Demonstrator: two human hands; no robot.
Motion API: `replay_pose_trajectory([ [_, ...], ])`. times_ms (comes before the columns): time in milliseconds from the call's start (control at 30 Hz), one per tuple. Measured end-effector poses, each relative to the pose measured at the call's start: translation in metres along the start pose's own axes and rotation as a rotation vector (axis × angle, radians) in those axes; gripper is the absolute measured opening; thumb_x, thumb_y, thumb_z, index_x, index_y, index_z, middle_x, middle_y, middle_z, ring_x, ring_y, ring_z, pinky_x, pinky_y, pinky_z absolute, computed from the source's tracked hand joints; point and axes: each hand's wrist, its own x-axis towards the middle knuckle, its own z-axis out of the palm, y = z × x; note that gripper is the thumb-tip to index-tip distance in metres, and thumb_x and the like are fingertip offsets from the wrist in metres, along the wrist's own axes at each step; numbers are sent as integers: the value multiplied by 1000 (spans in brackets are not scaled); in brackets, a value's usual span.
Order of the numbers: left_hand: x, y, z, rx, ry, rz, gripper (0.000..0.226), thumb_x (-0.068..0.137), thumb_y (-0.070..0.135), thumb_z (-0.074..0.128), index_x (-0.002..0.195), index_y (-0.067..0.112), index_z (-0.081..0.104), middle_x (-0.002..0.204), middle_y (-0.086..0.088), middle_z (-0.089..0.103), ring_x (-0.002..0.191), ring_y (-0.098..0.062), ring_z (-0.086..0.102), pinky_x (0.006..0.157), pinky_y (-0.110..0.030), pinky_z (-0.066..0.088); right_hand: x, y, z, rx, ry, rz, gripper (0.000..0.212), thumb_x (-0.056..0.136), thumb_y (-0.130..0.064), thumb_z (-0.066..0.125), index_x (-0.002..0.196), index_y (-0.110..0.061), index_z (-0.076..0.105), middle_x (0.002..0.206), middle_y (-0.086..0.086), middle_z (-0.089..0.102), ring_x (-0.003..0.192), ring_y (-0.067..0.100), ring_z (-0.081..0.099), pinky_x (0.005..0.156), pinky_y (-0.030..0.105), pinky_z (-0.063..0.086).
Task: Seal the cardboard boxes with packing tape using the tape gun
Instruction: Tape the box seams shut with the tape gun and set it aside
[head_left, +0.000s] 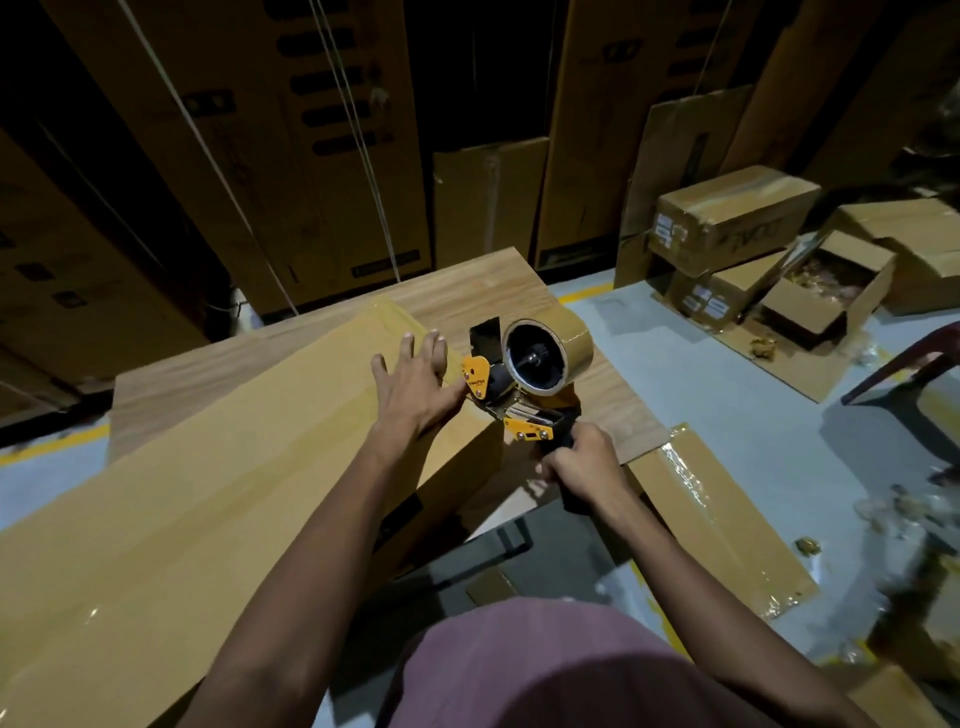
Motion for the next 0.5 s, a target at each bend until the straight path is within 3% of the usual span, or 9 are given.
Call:
replay_pose_trajectory([
  [100,-2,0,0,-11,-21,-20,109,70,83,10,159,22,27,168,5,20,155,-29,10,116,-68,9,-3,2,6,39,38,33,16,74,9,71,84,-3,66,79,7,72,75,23,69,58,35,50],
  [200,0,0,5,-26,-17,-44,93,84,79,30,160,25,26,167,6,23,155,-31,10,116,-71,7,-6,0,8,87,86,60,15,72,12,66,78,-1,68,73,8,74,67,21,70,59,36,53],
  [300,3,0,6,-49,-31,-59,84,92,72,43,160,25,26,167,5,22,155,-34,7,114,-74,4,-17,-6,5,93,157,69,16,64,11,63,67,-4,68,67,10,71,56,19,62,52,29,45],
  [400,-4,6,1,-59,-42,-54,80,94,75,35,156,25,34,168,2,21,154,-39,6,113,-74,3,-38,3,3,93,207,104,15,60,10,59,67,0,69,60,8,69,49,14,58,51,26,43],
  [500,-16,19,4,51,53,62,54,104,60,33,143,28,52,160,-2,39,154,-33,14,116,-69,9,-46,13,6,167,191,138,17,58,12,57,71,9,67,61,10,70,54,20,61,56,33,47],
])
